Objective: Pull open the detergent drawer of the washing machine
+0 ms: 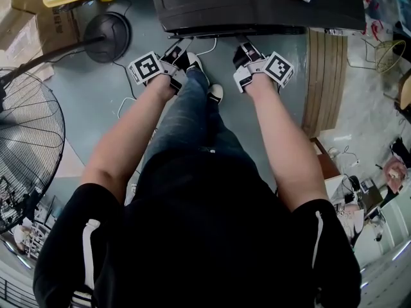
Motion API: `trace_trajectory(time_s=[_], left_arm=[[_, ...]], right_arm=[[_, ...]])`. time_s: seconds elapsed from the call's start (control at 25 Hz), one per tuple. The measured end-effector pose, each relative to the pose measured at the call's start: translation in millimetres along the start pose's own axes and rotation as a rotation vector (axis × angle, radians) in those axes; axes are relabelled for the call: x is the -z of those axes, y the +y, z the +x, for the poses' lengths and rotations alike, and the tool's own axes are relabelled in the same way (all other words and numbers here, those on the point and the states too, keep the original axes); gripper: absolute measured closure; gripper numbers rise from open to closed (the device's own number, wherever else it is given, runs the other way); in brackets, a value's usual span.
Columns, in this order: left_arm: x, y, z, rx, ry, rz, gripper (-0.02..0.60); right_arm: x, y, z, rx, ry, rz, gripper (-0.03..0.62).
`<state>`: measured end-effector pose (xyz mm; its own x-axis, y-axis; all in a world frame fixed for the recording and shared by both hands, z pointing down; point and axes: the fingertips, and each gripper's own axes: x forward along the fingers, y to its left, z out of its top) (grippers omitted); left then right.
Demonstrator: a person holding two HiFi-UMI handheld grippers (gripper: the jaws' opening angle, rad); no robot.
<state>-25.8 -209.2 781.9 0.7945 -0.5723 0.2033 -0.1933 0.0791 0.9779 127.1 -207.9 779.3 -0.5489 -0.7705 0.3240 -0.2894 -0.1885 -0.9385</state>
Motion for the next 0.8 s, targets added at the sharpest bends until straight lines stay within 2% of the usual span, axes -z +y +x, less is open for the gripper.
trace_trajectory(time_s=[0.36,0.52,0.68,0.8], left_arm=[[1.1,-7.7,2.9,0.045,0.003,-0.033,0.492],[0.5,1.6,-0.8,0.002,0.011,0.004,0.495],[2.2,-6.6,2.3,0.045,0.0,-0.037,0.497],[1.0,0.2,-1.5,0.003,0.005,-0.005,0.499]], right_arm=[[-0.4,-1.5,0.1,0.01,-0.009,0.011,0.53],[0.0,-2.7,-0.1,0.003,-0.013,0.015,0.533],[-0.2,-2.2,-1.1,0.003,-0.014,0.015,0.534],[-0.2,-2.4,-1.2,0.001,-0.011,0.01,0.536]])
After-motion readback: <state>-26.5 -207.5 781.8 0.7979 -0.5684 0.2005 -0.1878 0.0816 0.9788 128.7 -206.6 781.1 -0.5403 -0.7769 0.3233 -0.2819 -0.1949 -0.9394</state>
